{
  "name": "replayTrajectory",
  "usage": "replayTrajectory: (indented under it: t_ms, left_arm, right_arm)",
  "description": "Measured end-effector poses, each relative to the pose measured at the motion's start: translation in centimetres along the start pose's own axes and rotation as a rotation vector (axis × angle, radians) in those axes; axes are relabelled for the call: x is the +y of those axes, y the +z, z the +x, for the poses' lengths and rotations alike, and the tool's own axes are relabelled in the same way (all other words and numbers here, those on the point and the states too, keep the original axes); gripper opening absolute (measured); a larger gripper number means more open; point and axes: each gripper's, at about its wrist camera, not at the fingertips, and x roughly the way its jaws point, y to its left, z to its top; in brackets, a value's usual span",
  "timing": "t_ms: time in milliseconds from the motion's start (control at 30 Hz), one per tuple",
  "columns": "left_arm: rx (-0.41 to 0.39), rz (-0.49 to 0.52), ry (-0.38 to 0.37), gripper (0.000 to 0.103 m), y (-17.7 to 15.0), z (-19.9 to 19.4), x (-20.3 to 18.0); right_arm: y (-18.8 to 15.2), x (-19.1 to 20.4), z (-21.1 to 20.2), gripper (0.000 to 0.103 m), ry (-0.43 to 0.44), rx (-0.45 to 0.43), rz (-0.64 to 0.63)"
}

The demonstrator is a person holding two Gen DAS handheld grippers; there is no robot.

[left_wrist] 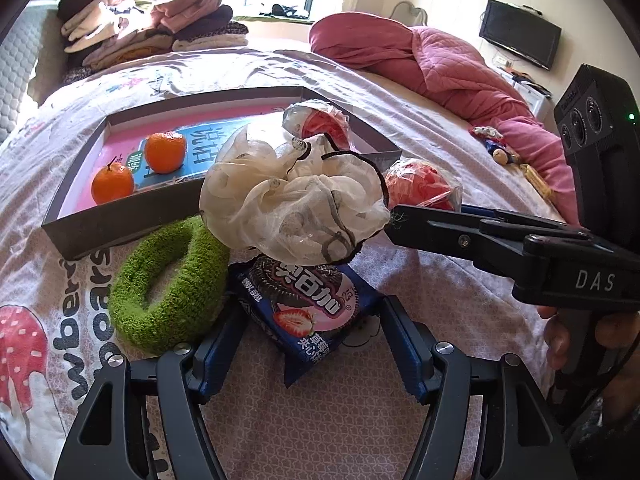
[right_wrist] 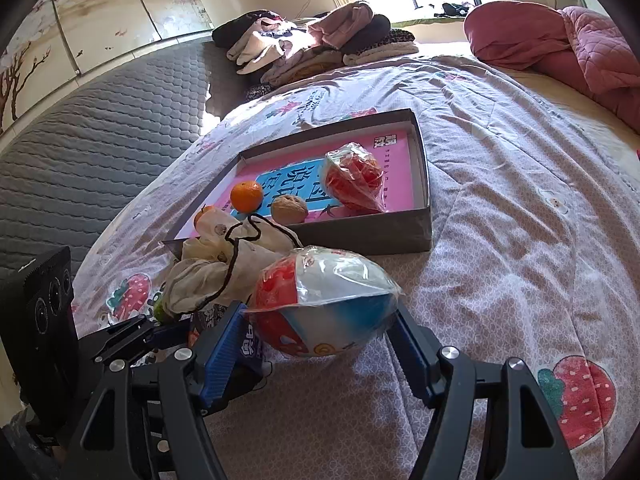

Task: Organize objects
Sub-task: 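Close left tool on the snack pack while right tool grasps the clear ball container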

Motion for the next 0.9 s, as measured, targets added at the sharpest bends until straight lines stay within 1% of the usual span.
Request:
replayTrajectory:
  t_ms: [167, 300, 433, 633, 800, 900]
  left_arm:
    - [0.012, -0.032, -0.003, 0.070, 0.2, 0.0, -0.2]
    - [0.025, -0.077, -0.017, 0.070, 0.6, 0.0, 0.1]
    - [0.035, -0.103, -0.001, 0.070, 1.0, 0.3, 0.1]
    - [0.056, -0.135, 0.050, 0.071, 1.6, 0.9, -0.4]
    - [0.080, -0.178, 0.127, 0.072, 2.1, 1.7, -0.9]
    - [0.073, -0.196, 0.157, 0.073, 2.3, 2.2, -1.0]
  right_arm:
    - [0.1, 0.1, 0.0, 0.070, 0.000, -0.002, -0.002]
    - [0.1, 0.0, -0.1, 0.070, -0.001, -0.005, -0.001]
    - [0.2, 0.0, -0.1, 0.070, -0.001, -0.010, 0.002]
    - [0.3, -0.2, -0.1, 0.070, -0.004, -0.011, 0.006]
    - [0.4, -0.5, -0.2, 0.070, -0.007, -0.014, 0.018]
    - [0.4, -0.6, -0.3, 0.070, -0.011, -0.015, 0.018]
